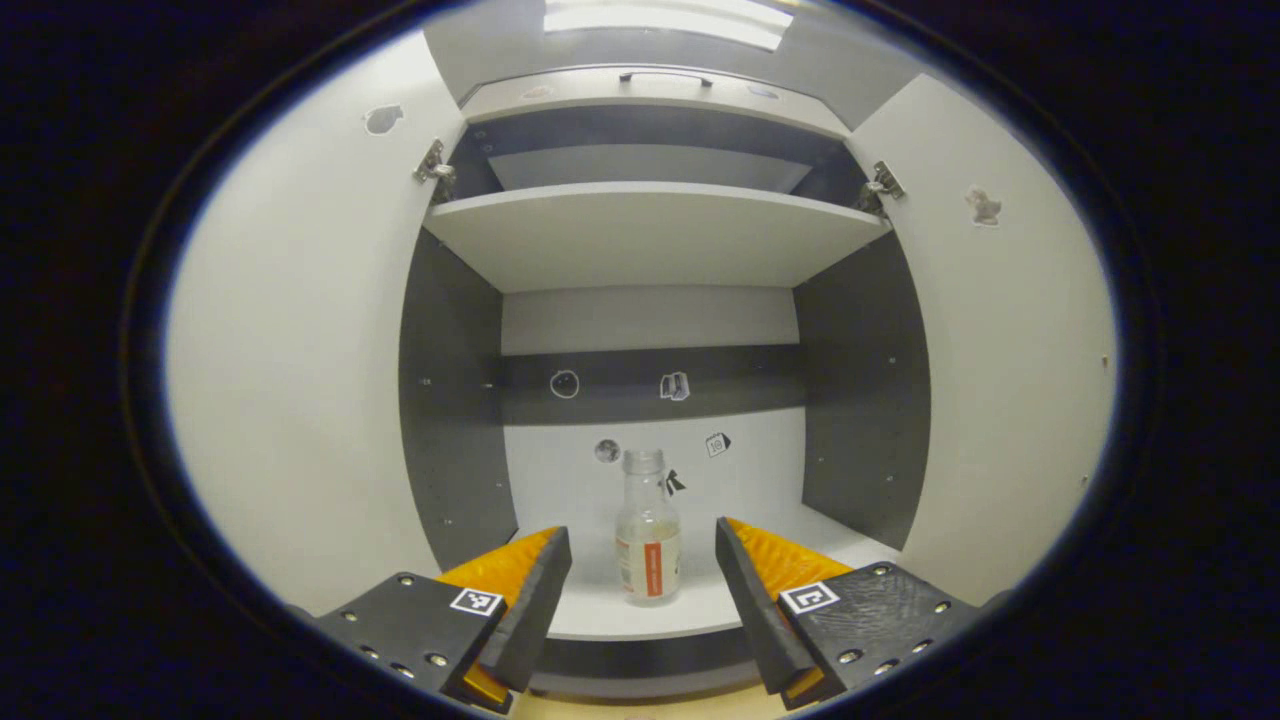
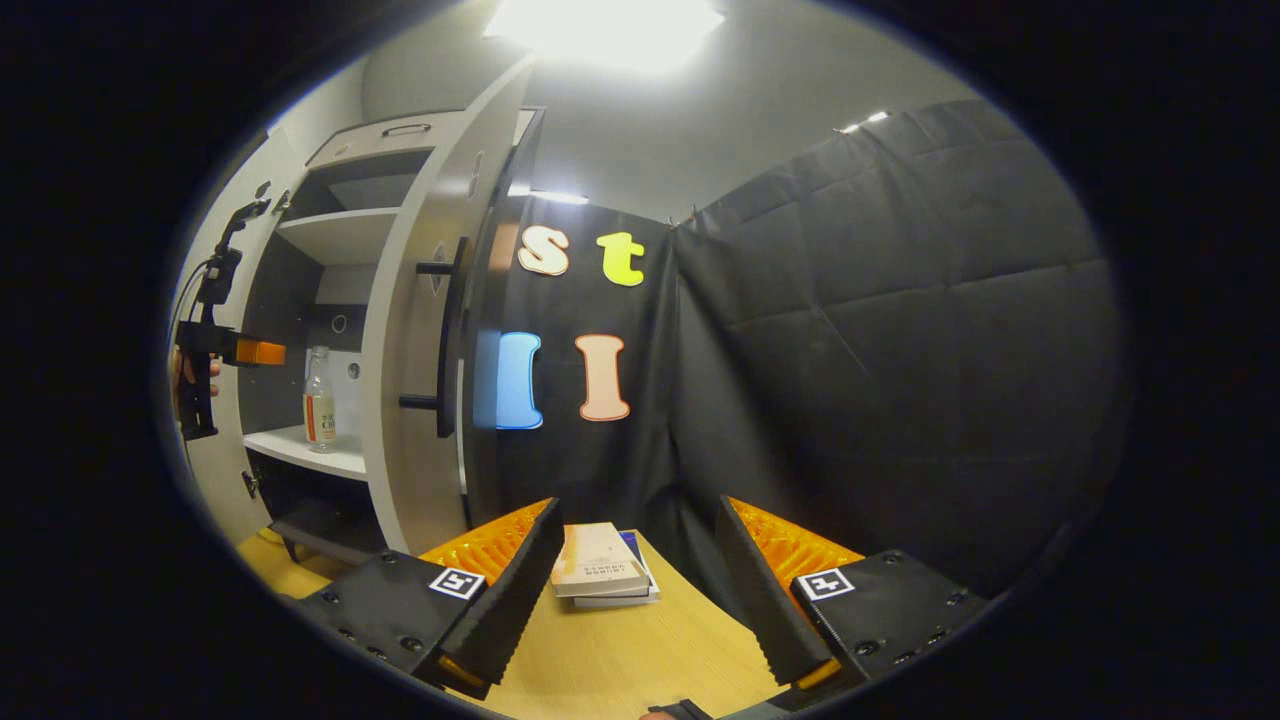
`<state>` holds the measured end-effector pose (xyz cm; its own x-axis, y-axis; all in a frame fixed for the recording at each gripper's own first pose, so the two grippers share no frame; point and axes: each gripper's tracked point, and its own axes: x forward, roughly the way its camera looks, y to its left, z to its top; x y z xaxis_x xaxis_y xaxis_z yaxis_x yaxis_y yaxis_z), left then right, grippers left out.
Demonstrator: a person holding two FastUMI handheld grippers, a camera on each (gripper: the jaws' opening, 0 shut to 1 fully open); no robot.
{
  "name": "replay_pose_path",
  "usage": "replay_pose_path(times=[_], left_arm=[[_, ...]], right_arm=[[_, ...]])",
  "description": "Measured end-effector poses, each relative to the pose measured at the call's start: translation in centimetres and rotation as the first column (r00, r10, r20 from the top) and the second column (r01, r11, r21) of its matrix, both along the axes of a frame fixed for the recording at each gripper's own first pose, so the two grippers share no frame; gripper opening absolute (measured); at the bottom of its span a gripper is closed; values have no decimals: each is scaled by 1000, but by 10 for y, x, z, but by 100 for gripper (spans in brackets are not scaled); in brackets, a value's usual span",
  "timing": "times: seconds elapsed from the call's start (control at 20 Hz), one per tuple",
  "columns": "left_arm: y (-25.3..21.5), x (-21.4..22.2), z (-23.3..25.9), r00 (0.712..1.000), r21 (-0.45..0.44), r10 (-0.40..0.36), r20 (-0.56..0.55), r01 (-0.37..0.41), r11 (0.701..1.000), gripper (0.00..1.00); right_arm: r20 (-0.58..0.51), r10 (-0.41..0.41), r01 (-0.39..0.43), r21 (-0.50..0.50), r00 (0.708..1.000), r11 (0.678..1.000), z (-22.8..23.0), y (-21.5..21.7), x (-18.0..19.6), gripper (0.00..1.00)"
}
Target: Grasp the bottle in the cabinet with the left hand and place it on the coaster, then close the right door with the right hand and the left door with the left hand.
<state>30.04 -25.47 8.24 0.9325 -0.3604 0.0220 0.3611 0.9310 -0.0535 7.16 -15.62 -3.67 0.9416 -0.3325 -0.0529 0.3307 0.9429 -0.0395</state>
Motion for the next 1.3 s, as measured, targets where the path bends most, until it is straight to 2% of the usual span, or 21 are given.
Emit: replay_pose_path(times=[0.5, 0.85, 1.0, 1.1, 1.2, 1.3], left_arm=[[-31, 78, -7, 999, -6, -43, -22, 42, 999, 85], [-46, 127, -16, 999, 20, -16, -45, 17, 1000, 86], [-48, 139, -21, 999, 51, -7, -49, 9, 999, 83], [-50, 143, -26, 998, 52, -2, -63, 5, 999, 69], [-49, 145, -27, 998, 43, 8, -65, -5, 999, 43], [-49, 139, -25, 997, 23, -1, -73, 3, 1000, 40]], right_arm=[[-31, -92, 92, -17, 995, 996, -7, -8, 6, 97], [-52, -127, 126, -23, 991, 992, -16, -11, 5, 97], [-58, -127, 126, -16, 990, 992, -18, -10, 6, 97], [-60, -120, 119, -16, 991, 993, -20, -7, 7, 96], [-63, -107, 106, -19, 992, 994, -21, -6, 10, 96], [-66, -92, 91, -24, 994, 996, -22, -5, 10, 96]])
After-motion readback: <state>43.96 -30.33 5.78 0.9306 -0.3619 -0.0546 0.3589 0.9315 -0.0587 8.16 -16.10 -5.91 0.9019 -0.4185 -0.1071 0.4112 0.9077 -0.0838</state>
